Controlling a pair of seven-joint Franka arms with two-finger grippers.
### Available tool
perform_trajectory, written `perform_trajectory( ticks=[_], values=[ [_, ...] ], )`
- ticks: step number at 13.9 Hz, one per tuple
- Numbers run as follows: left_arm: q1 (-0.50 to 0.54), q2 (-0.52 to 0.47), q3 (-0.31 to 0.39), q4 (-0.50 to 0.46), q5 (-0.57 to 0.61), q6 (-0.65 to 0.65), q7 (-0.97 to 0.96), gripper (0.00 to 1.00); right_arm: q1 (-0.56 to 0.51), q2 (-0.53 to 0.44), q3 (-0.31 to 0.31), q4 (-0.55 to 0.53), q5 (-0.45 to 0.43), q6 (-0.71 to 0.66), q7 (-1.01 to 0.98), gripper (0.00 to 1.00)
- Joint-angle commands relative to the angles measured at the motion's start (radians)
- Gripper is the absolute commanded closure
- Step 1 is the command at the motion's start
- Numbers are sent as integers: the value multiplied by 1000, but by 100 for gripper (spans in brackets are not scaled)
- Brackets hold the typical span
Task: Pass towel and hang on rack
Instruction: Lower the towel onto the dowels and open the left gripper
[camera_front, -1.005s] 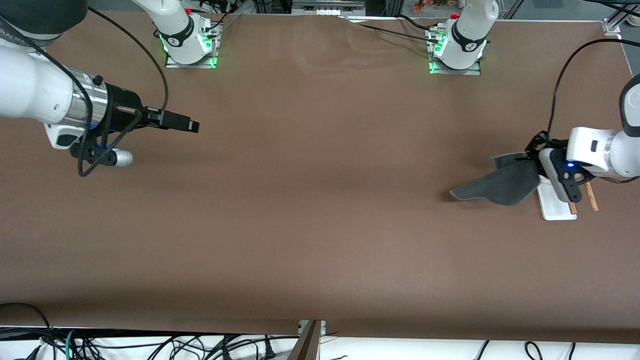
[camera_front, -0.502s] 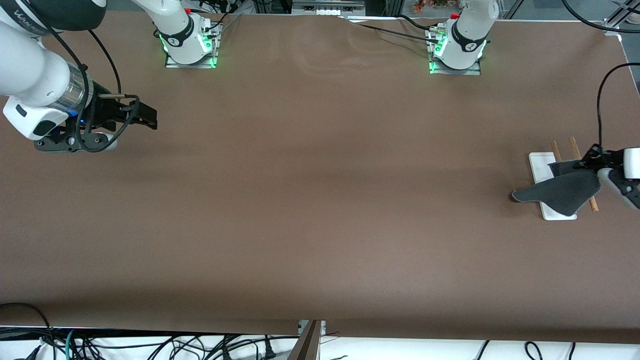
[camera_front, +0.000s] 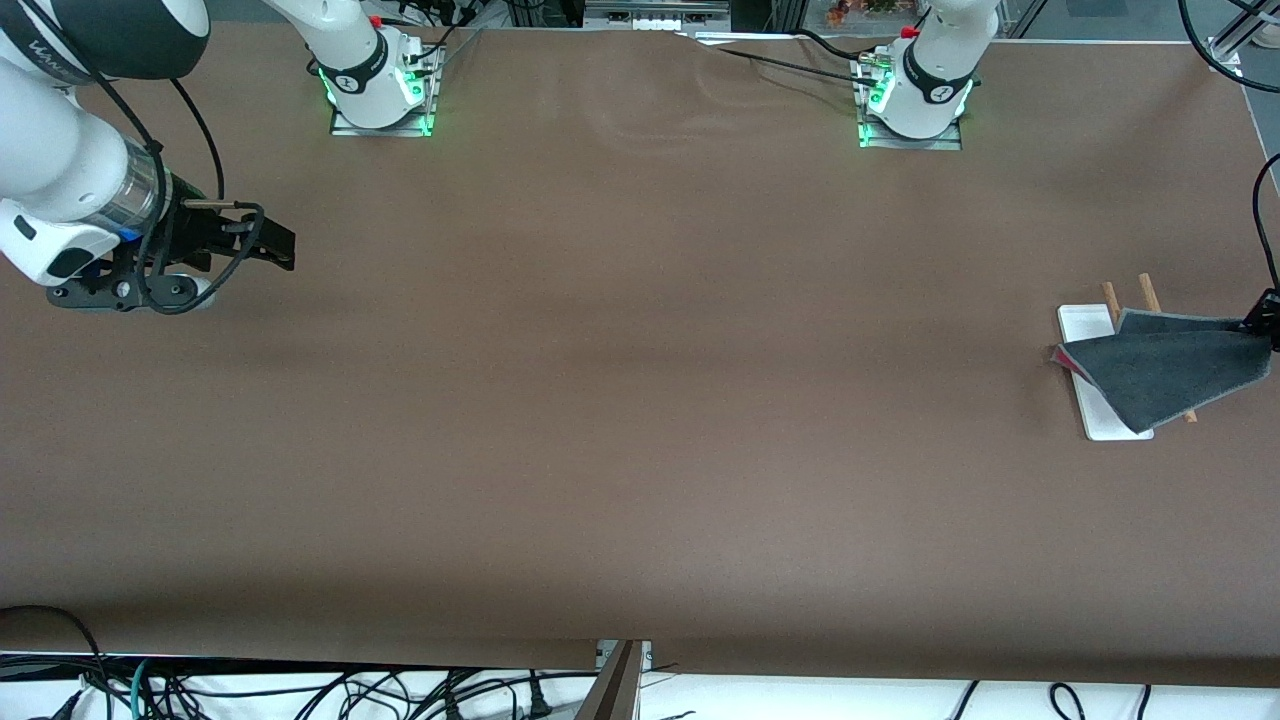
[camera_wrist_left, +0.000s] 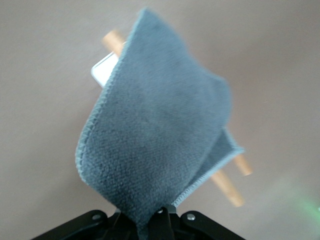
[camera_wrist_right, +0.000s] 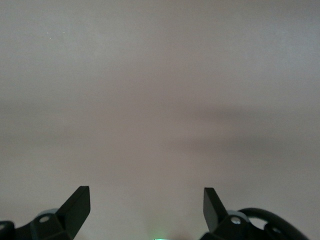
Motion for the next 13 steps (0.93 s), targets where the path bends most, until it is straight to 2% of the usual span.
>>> perform_trajectory(
  ticks=[1, 4, 5, 6, 7, 10, 13],
  values=[
    [43, 71, -16, 43, 29, 56, 62, 100, -2, -26, -12, -32, -6, 19, -17, 0],
    [51, 104, -16, 42, 24, 86, 65, 100, 0, -22, -12, -9, -5, 17, -16, 0],
    [51, 110, -16, 42, 23, 95, 63, 89, 0, -18, -12, -9, -3, 19, -16, 0],
    [51, 111, -16, 43, 15, 98, 50, 11, 3, -18, -10, -9, -3, 19, -16, 0],
    [54, 107, -16, 45, 15, 96, 52, 0, 6, -18, -7, -7, -5, 20, -14, 0],
    [57, 98, -18, 50, 14, 93, 51, 0, 6, -18, -5, -7, 4, 36, -11, 0],
    [57, 93, -27, 117, 12, 81, 51, 0, 6, -18, -7, -7, -3, 37, -16, 0]
  ],
)
